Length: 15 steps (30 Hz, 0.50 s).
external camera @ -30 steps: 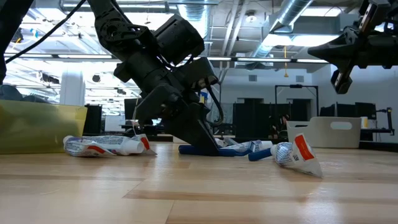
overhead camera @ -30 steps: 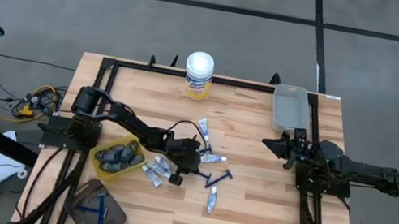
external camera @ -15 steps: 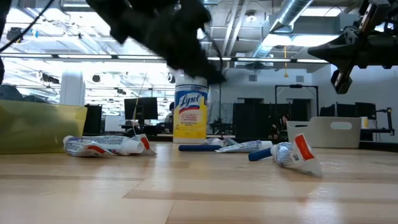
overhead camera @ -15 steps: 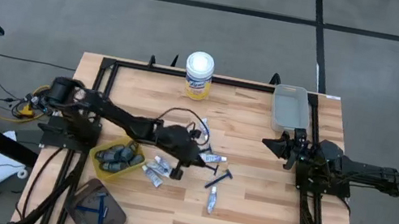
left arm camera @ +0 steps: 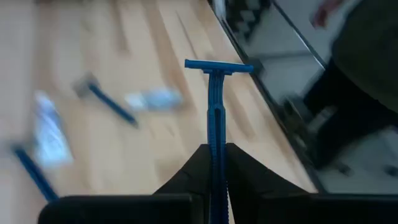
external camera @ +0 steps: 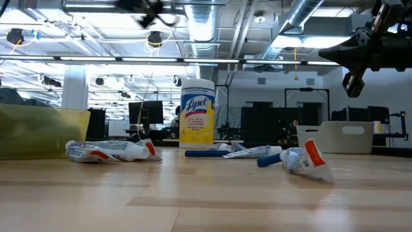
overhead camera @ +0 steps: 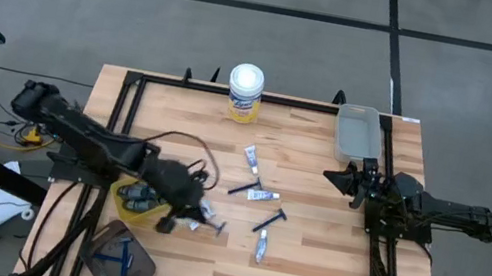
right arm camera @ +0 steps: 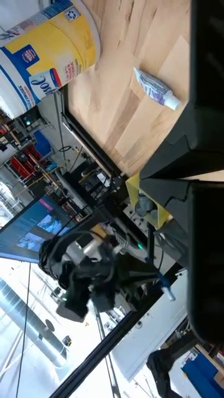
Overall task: Pick & Place Travel size toiletries
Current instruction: Put the dark blue razor into the black bin
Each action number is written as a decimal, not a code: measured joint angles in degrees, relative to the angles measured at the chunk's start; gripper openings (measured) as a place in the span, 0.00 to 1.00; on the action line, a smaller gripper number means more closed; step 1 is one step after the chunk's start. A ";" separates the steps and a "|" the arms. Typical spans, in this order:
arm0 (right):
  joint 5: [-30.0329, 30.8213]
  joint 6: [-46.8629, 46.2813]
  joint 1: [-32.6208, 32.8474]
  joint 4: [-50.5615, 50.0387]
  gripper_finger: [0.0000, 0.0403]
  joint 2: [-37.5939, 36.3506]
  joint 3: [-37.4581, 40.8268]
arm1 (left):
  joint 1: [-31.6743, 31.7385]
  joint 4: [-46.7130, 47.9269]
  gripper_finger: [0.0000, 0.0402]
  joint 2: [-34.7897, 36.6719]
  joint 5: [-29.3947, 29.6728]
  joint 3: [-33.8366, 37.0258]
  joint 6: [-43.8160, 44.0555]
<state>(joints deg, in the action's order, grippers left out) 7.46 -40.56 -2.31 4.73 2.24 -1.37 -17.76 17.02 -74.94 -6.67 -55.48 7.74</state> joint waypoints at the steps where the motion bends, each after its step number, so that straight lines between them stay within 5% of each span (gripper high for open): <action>1: 0.00 0.00 0.00 0.00 0.00 -0.02 0.00 | -1.39 2.34 0.06 0.66 -0.03 -0.02 2.05; 15: 0.00 0.00 0.01 0.02 0.00 0.00 0.00 | -27.61 19.27 0.06 2.21 -5.34 -0.02 30.84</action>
<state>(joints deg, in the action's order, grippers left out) 7.46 -40.56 -2.30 4.75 2.24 -1.37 -45.37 36.29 -72.73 -12.01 -55.51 38.58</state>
